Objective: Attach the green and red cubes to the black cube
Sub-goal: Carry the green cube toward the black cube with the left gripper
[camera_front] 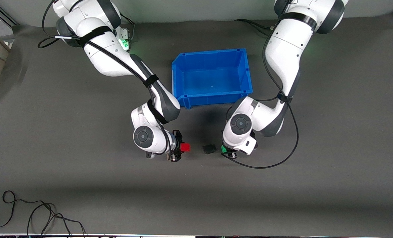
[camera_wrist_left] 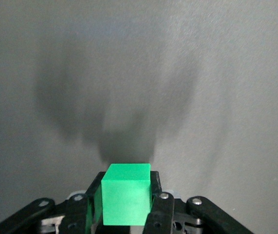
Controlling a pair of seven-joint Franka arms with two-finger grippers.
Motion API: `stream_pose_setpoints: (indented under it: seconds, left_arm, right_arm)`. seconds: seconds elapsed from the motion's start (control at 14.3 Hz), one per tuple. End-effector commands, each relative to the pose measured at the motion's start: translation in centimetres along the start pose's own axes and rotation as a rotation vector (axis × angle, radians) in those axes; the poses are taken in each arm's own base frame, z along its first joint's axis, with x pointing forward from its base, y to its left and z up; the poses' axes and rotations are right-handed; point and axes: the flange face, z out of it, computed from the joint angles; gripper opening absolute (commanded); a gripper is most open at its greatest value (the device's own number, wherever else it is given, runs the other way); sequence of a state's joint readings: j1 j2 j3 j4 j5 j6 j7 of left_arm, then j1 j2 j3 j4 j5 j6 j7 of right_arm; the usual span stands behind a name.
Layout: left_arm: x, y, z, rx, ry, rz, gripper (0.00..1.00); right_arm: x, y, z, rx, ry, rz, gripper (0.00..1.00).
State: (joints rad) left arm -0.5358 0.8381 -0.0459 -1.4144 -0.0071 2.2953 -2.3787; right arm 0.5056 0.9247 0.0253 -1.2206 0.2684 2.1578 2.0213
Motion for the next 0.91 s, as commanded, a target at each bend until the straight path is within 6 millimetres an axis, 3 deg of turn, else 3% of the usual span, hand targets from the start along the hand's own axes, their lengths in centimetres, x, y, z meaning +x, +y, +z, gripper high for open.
stream_pose_setpoints:
  seconds: [0.0, 0.21, 0.49, 0.84]
  left_arm:
    - [-2.6, -2.1, 1.0, -0.009, 0.015, 0.034, 0.00]
    - [-3.1, -2.8, 1.1, -0.009, 0.019, 0.046, 0.00]
    - [-3.1, -2.8, 1.5, -0.008, 0.020, 0.042, 0.00]
    - [-3.4, -2.4, 1.7, -0.015, 0.013, 0.044, 0.00]
  right_arm:
    - [-2.3, -0.3, 1.3, 0.025, 0.007, -0.006, 0.00]
    - [-3.6, -0.8, 1.5, 0.062, -0.005, -0.016, 0.00]
    - [-3.5, -0.9, 2.9, 0.081, 0.018, -0.032, 0.00]
    - [-3.8, -0.8, 2.9, 0.088, 0.013, -0.036, 0.00]
